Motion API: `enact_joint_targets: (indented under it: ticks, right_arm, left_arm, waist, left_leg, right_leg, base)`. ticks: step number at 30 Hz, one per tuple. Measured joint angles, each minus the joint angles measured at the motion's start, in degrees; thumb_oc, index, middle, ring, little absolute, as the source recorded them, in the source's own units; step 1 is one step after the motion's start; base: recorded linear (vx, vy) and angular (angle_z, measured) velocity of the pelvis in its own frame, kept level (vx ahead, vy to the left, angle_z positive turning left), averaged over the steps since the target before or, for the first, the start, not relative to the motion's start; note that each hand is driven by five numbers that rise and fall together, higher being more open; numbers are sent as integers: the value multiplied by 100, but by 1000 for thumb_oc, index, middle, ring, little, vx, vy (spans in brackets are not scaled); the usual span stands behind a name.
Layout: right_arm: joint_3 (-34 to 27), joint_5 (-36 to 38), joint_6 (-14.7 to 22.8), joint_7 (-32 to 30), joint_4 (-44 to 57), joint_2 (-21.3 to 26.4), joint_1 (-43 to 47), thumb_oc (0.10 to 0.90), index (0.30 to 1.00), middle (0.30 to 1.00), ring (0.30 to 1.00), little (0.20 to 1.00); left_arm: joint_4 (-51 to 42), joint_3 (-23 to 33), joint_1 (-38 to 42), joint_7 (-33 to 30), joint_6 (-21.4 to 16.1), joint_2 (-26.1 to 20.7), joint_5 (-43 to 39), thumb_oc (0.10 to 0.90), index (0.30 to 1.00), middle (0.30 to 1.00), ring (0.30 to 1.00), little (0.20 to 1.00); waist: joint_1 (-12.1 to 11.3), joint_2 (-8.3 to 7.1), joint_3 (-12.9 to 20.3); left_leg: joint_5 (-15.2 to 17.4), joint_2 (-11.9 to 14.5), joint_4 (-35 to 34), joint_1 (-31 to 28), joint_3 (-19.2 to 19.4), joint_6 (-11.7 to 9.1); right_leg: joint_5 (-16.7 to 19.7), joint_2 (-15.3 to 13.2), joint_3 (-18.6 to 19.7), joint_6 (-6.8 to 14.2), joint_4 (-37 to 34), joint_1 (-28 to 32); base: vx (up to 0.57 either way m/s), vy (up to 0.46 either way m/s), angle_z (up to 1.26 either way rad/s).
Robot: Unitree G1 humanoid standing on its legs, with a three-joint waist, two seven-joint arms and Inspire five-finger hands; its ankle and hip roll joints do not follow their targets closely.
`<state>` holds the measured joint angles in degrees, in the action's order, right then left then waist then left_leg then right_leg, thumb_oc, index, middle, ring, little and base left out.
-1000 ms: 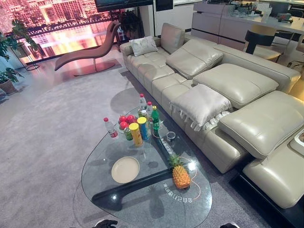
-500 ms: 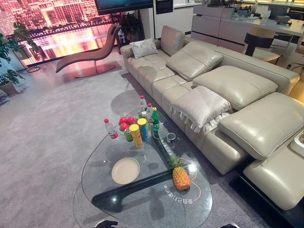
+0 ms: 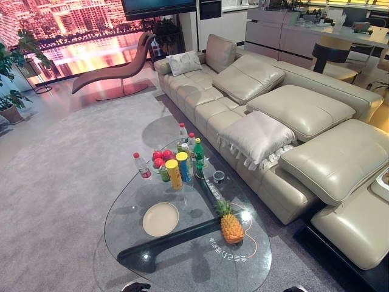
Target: Pick up the fruit to the plate
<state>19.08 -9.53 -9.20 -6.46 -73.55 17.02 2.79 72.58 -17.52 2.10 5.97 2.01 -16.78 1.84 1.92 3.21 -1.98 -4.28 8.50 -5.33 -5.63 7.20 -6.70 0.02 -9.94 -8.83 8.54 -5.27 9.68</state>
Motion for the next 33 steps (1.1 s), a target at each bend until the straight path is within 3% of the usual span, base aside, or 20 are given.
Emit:
enact_joint_targets:
  ticks: [10, 16, 22, 26, 33]
  right_arm:
    - [-2, 0, -27, 4, -1, 5, 0, 800, 900, 900, 900, 900]
    - [-5, 16, -45, 4, -14, 138, 2, 800, 900, 900, 900, 900]
    - [-12, 66, -67, -78, -31, 263, 439, 800, 900, 900, 900, 900]
    - [-22, 121, -53, -149, -8, 285, 904, 800, 900, 900, 900, 900]
    - [-119, 691, 42, -525, 62, 597, 1684, 800, 900, 900, 900, 900]
  left_arm:
    - [0, 4, -1, -3, 18, 0, -36, 800, 900, 900, 900, 900]
    - [-101, 5, 18, -56, 22, -4, -492, 800, 900, 900, 900, 900]
    - [-205, 41, 578, -281, -24, -31, -903, 800, 900, 900, 900, 900]
    - [-286, 149, 933, -279, -94, -164, -1181, 800, 900, 900, 900, 900]
    - [-432, 158, 1426, -147, -325, -181, -1974, 800, 900, 900, 900, 900]
  waist:
    - [1, -25, -22]
    - [-6, 66, -191]
    - [3, 280, -1239]
    - [87, 248, -1989]
    - [115, 324, -2681]
  left_leg:
    - [0, 1, -1, 16, 0, -1]
    - [-53, -14, 36, 459, -2, -35]
    - [-330, -77, 43, 1180, -48, 43]
    - [-450, -125, 44, 1495, -52, 90]
    - [-562, -297, 45, 2088, 45, 201]
  right_leg:
    - [0, 0, 1, 0, 0, -15]
    - [92, 2, 24, 7, 1, -469]
    - [369, -28, 110, 21, 37, -1179]
    - [515, -69, 144, 44, 33, -1518]
    - [688, -235, 300, 140, 40, -2183]
  base:
    - [23, -2, 0]
    - [-68, -1, -1]
    - [-153, -18, -3]
    - [-79, 0, -2]
    - [-115, 32, -6]
